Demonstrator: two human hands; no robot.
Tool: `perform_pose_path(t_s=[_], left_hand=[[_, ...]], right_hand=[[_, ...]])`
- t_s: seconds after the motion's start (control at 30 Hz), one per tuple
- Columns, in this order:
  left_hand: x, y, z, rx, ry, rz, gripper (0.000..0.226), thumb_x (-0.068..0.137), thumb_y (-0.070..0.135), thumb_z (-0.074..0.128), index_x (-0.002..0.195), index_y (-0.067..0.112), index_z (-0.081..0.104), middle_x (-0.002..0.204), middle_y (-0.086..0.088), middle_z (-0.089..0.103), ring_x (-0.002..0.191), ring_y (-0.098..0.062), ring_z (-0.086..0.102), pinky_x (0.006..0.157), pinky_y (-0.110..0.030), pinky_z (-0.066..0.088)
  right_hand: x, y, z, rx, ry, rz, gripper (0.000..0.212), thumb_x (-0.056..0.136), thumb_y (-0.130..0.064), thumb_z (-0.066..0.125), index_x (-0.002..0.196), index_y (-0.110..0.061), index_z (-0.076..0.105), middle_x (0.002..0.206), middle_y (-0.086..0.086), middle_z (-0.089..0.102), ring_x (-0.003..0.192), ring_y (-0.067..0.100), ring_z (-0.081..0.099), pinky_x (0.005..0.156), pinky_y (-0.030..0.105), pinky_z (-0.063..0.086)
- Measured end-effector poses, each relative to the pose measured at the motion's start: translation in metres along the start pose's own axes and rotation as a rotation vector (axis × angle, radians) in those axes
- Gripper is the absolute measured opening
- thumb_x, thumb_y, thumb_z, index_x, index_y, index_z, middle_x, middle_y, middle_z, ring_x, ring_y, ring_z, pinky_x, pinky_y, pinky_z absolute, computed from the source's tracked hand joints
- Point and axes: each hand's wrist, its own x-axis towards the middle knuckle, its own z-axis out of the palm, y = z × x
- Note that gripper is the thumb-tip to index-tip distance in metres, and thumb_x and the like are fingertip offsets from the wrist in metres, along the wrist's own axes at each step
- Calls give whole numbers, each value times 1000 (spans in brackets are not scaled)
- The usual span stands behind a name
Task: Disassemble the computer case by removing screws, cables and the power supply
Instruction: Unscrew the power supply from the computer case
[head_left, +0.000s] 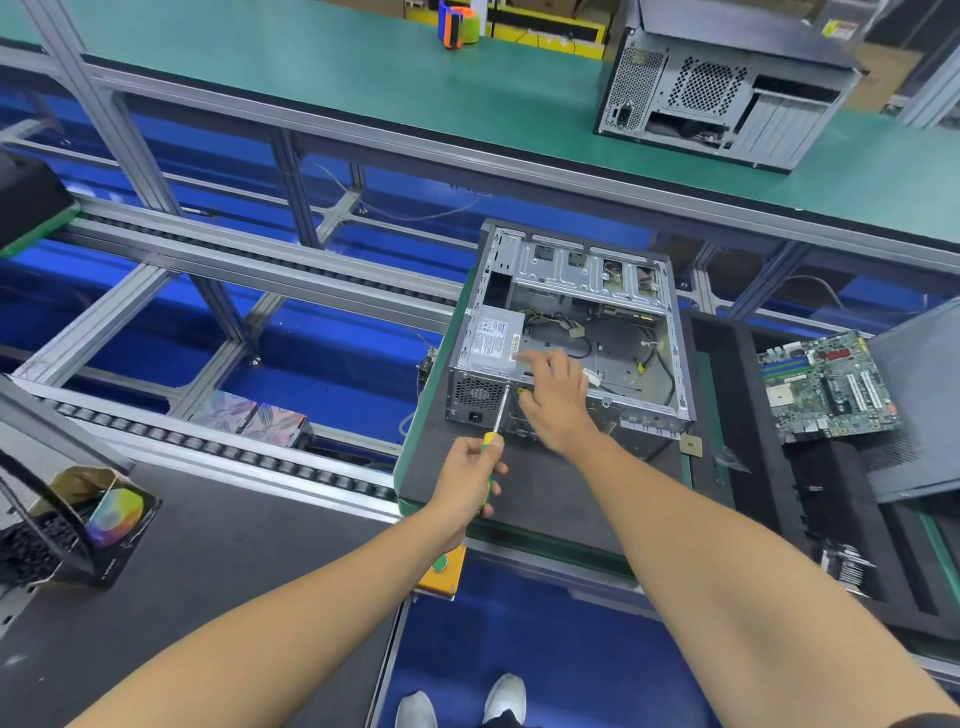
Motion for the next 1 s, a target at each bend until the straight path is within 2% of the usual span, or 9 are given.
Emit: perform_pose_path(t_s=[0.07, 0.13, 0.23, 0.3, 0.43, 0.57, 0.7, 0.87, 1.0], left_hand=[[-1, 0, 1, -7, 4, 10, 32, 100, 45, 61, 114, 18, 51, 93, -3, 65, 54, -6, 51, 43, -23, 38], [0, -1, 0, -16, 5, 18, 32, 100, 45, 61, 113, 17, 51, 94, -3, 65, 53, -6, 52, 43, -23, 38], [0, -1, -1, -11, 6, 27, 31, 101, 44, 60, 113, 17, 51, 92, -4, 66, 53, -6, 53, 43, -23, 39], [0, 0, -2, -2, 10, 35, 30, 101, 44, 60, 112, 16, 52, 90, -4, 67, 53, -6, 53, 43, -23, 40], [-4, 3, -4, -13, 14, 43, 33, 101, 44, 60, 109, 13, 53, 89, -4, 67, 58, -9, 56, 43, -25, 42], [-6, 4, -5, -68, 14, 24, 36, 101, 42, 62, 111, 9, 55, 102, -6, 66, 67, -12, 61, 47, -26, 48], [-5, 9, -8, -81, -24, 2, 40, 103, 43, 57, 112, 4, 60, 96, -6, 64, 73, -16, 59, 55, -27, 56], [-7, 15, -8, -151, -74, -116, 40, 109, 44, 41, 109, 12, 66, 87, -3, 67, 63, -13, 55, 50, -26, 47], [-6, 16, -9, -94, -38, -51, 32, 105, 39, 56, 118, 11, 50, 94, -7, 62, 61, -14, 54, 45, -25, 42]], right_hand=[[-19, -5, 8, 163, 132, 24, 28, 83, -14, 48, 110, -22, 50, 104, -3, 45, 96, 21, 38, 84, 38, 34], [-34, -17, 18, 474, 130, 181, 9, 88, -12, 45, 95, -16, 50, 92, 3, 56, 87, 25, 50, 75, 39, 41], [-38, -38, 33, 909, 130, 663, 30, 100, -12, 39, 90, -2, 66, 83, 14, 71, 74, 27, 65, 67, 36, 51], [-32, -50, 36, 1150, 66, 971, 38, 102, -19, 37, 93, -2, 70, 88, 18, 73, 76, 29, 68, 70, 37, 56], [-8, -64, 30, 1600, -27, 1135, 40, 104, -22, 32, 105, -3, 68, 98, 17, 72, 81, 25, 69, 70, 31, 52], [5, -64, 22, 1685, -32, 1151, 46, 108, -26, 27, 100, -1, 66, 104, 15, 72, 87, 24, 70, 74, 30, 52], [8, -61, 19, 1621, -33, 1160, 46, 107, -30, 30, 96, -4, 66, 97, 12, 73, 79, 22, 70, 68, 30, 51], [9, -63, 25, 1601, 52, 1219, 42, 103, -28, 39, 91, -3, 71, 81, 10, 77, 69, 20, 73, 61, 26, 51], [7, -61, 27, 1616, 73, 1196, 40, 102, -26, 40, 92, -3, 71, 85, 12, 77, 74, 21, 73, 65, 27, 53]])
